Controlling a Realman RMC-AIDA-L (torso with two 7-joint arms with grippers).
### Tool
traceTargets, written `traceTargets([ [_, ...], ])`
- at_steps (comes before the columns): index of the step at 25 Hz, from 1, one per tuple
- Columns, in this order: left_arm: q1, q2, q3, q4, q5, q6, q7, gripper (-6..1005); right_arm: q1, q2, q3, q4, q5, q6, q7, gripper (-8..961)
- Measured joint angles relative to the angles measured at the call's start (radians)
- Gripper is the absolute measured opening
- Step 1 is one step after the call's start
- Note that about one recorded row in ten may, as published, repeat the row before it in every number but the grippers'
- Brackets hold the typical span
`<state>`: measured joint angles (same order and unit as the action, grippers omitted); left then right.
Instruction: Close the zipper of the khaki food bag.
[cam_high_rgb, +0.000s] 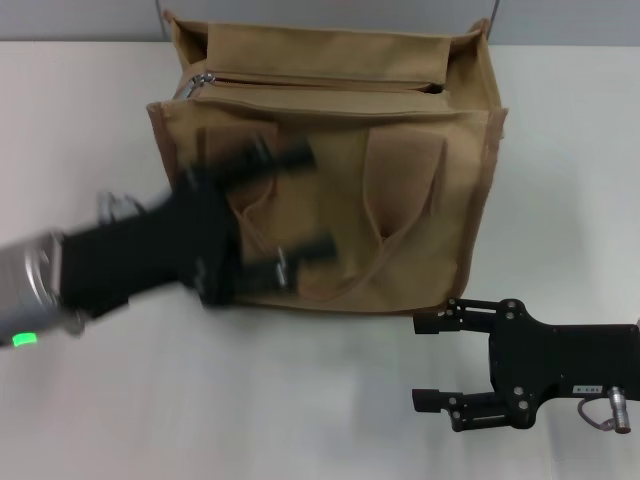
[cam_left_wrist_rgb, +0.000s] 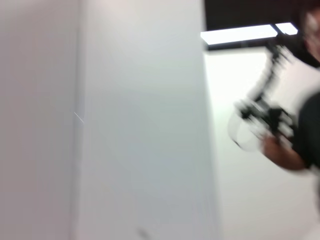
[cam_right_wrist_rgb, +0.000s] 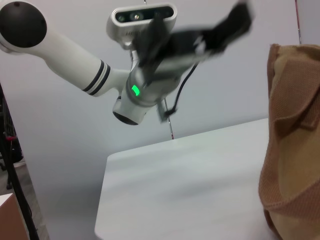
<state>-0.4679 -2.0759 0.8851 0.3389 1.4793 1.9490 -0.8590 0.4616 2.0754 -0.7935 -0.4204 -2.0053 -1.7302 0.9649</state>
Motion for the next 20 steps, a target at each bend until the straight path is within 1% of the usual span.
traceTargets([
  [1,-0.006,0.0,-0.018,-0.012,-0.029,0.002,-0.001,843,0.0,0.0,0.0,0.0,0.0,0.0,0.0,791],
  [4,-0.006,0.004,-0.058,-0.049,-0.171,-0.021,-0.003,842,-0.002,0.0,0.003,0.003,0.0,0.001,0.0,791],
  [6,0.012,0.006,-0.099,-0.048,-0.214,-0.055,-0.003,842,-0.004,0.0,0.003,0.004,-0.001,0.002,0.0,791],
  [8,0.026,0.01,-0.143,-0.044,-0.227,-0.098,-0.006,842,-0.008,0.0,0.004,0.004,-0.001,0.002,0.0,791],
  [9,0.041,0.02,-0.187,-0.041,-0.229,-0.156,-0.011,841,-0.008,0.0,0.004,0.004,-0.001,0.001,0.0,791],
  [11,0.053,0.031,-0.213,-0.04,-0.229,-0.212,-0.012,841,-0.008,0.0,0.005,0.002,-0.001,-0.002,0.0,791],
  [12,0.06,0.042,-0.222,-0.04,-0.228,-0.253,-0.012,841,-0.009,0.0,0.005,0.001,-0.002,-0.002,0.0,791],
  [15,0.077,0.08,-0.222,-0.036,-0.205,-0.367,-0.009,841,-0.009,0.0,0.005,0.0,-0.002,-0.002,0.0,791],
  [17,0.085,0.101,-0.219,-0.03,-0.156,-0.409,-0.005,840,-0.009,0.0,0.003,-0.001,-0.002,-0.002,0.0,791],
  [20,0.092,0.117,-0.218,-0.012,-0.064,-0.436,-0.004,840,-0.009,-0.001,0.0,-0.001,-0.003,-0.002,0.0,791],
])
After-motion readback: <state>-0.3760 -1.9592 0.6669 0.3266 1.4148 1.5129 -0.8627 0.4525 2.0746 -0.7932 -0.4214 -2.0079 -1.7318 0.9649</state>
